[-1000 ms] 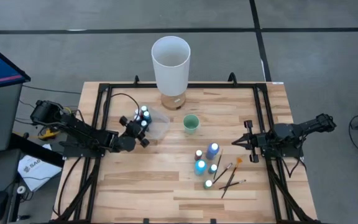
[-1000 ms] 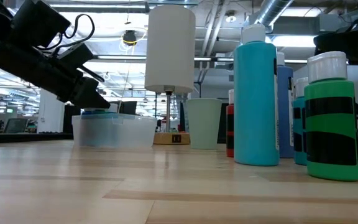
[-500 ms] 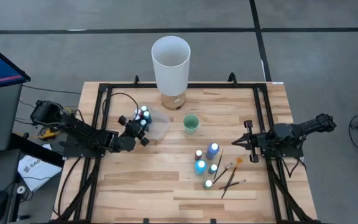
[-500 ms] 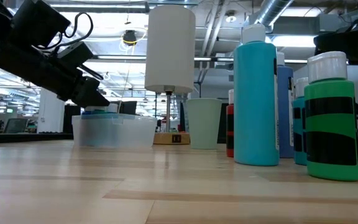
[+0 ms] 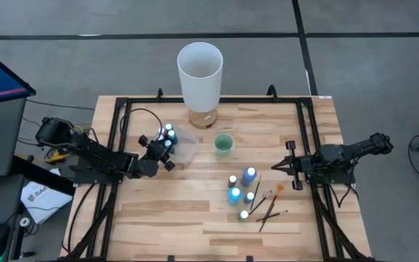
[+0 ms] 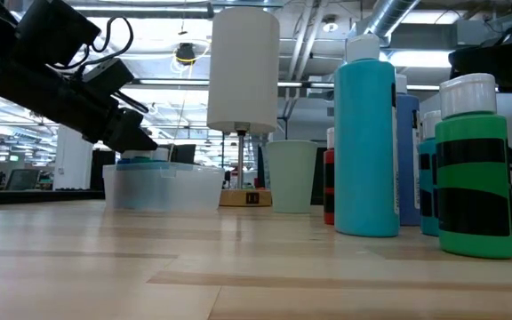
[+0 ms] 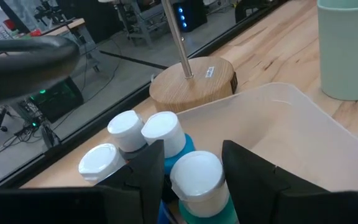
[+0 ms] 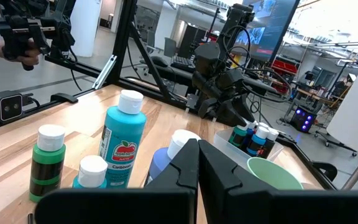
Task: Pick & Place Paint Supplies
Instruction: Put the dark green paint bottle into the transparent bin, then put the purple paint bottle into the transparent bin
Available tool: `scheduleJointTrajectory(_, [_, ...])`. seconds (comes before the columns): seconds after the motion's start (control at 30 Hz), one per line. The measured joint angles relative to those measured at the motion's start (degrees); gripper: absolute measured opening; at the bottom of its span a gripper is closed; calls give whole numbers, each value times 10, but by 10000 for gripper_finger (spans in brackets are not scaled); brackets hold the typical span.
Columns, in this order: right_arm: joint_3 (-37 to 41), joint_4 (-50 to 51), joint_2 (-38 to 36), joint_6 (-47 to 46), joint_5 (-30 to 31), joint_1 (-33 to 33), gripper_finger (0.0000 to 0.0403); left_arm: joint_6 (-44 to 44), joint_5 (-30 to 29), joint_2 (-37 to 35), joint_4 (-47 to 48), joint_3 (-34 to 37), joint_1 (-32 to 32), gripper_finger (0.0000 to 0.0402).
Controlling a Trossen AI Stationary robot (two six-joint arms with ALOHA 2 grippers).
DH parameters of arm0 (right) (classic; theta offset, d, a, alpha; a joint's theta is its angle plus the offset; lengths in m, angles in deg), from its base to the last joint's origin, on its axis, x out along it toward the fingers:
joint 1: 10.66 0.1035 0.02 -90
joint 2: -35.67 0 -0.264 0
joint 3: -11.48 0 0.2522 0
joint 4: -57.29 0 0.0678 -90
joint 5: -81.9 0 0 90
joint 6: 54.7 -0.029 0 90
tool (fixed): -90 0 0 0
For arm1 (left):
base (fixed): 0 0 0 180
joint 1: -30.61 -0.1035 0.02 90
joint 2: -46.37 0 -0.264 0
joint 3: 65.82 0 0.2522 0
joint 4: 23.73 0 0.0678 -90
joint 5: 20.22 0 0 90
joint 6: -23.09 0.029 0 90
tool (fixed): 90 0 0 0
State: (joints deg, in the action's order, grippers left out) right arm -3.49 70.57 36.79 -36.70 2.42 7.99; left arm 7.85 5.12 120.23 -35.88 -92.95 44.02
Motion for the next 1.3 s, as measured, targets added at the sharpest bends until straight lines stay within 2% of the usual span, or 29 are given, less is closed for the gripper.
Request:
scheduleJointTrajectory(0.33, [0, 0, 0, 0, 0, 0, 0, 1, -4, 0, -1, 0, 0, 145])
scheduleJointTrajectory(0.6, [0, 0, 0, 0, 0, 0, 0, 35, -4, -10, -22, -1, 0, 145])
scheduleJointTrajectory(0.8, [0, 0, 0, 0, 0, 0, 0, 75, -24, -45, -21, -1, 0, 161])
scheduleJointTrajectory(1.03, [0, 0, 0, 0, 0, 0, 0, 133, -46, -124, -22, -1, 0, 186])
scheduleJointTrajectory(1.13, [0, 0, 0, 0, 0, 0, 0, 137, -21, -172, -28, -1, 3, 190])
scheduleJointTrajectory(1.3, [0, 0, 0, 0, 0, 0, 0, 141, 73, -262, -34, -1, 24, 186])
